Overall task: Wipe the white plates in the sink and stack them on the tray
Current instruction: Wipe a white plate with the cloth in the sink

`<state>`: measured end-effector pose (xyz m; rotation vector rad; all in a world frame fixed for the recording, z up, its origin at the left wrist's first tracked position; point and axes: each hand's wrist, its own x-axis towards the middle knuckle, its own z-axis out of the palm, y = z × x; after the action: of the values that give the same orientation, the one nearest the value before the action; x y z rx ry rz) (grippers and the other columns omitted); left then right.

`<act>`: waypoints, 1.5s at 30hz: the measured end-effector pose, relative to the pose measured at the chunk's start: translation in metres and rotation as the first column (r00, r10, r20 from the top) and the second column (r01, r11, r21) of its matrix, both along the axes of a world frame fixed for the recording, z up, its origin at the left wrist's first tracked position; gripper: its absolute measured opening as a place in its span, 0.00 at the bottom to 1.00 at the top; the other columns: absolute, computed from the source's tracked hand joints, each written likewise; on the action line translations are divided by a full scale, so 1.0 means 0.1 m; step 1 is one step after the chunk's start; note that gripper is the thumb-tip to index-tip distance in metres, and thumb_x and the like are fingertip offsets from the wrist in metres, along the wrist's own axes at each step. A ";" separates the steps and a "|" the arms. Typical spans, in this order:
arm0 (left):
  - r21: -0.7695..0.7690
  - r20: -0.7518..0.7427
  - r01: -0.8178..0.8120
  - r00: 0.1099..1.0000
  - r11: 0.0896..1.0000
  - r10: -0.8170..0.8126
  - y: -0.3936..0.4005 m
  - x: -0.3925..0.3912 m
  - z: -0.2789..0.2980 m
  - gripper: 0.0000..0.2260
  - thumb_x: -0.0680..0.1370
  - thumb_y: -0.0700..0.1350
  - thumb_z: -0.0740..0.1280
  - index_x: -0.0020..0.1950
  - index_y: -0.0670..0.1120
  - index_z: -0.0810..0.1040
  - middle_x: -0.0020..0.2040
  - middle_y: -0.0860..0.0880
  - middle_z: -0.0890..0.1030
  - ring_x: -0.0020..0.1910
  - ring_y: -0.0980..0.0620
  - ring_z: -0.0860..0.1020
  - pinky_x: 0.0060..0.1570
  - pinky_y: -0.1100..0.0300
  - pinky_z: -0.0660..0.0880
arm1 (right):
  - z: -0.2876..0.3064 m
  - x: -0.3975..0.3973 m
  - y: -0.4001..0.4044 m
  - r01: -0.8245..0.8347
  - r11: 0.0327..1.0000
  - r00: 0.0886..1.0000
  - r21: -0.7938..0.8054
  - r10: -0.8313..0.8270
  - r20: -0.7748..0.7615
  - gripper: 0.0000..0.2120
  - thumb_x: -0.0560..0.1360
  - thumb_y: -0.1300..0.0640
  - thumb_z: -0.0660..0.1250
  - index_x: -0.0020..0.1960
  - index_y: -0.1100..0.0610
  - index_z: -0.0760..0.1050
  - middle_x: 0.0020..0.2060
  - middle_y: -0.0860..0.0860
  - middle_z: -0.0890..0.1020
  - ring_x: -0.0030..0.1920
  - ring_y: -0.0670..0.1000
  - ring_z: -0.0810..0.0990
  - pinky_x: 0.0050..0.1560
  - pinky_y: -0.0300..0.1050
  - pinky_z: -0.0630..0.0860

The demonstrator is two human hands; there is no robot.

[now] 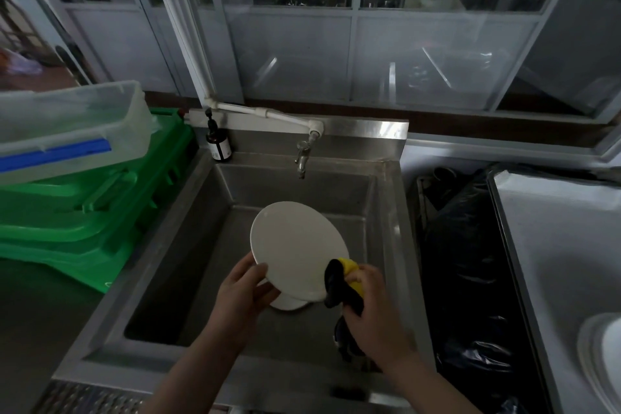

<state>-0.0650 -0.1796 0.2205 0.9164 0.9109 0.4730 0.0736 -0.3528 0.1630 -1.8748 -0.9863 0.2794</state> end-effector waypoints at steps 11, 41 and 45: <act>-0.001 0.021 0.119 0.993 0.993 -0.119 0.03 0.00 0.05 0.13 0.82 0.38 0.61 0.61 0.50 0.80 0.53 0.45 0.86 0.47 0.48 0.85 0.47 0.55 0.82 | 0.03 0.41 -0.08 0.182 0.983 0.970 -0.023 -0.183 -0.161 0.18 0.74 0.66 0.69 0.55 0.48 0.68 0.51 0.46 0.74 0.50 0.39 0.75 0.45 0.33 0.71; 0.078 -0.022 0.152 0.988 0.985 -0.150 0.13 0.01 0.04 0.13 0.82 0.38 0.61 0.61 0.50 0.80 0.52 0.46 0.86 0.44 0.50 0.85 0.41 0.58 0.82 | -0.17 1.14 -0.59 0.394 0.739 0.882 -0.547 -0.471 0.000 0.23 0.78 0.61 0.63 0.72 0.56 0.66 0.67 0.60 0.70 0.63 0.61 0.74 0.60 0.55 0.74; 0.071 -0.022 0.160 0.987 0.985 -0.158 0.12 0.04 0.03 0.14 0.82 0.38 0.61 0.63 0.49 0.80 0.54 0.45 0.86 0.45 0.49 0.85 0.45 0.55 0.82 | -0.09 1.13 -0.55 0.380 0.750 0.897 -0.541 -0.442 0.016 0.24 0.77 0.61 0.64 0.72 0.59 0.67 0.68 0.59 0.71 0.65 0.59 0.72 0.64 0.53 0.71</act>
<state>-0.0615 -0.1675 0.2239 1.0515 0.8318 0.3637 0.1869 -0.4079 0.1536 -2.4968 -0.4000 0.4178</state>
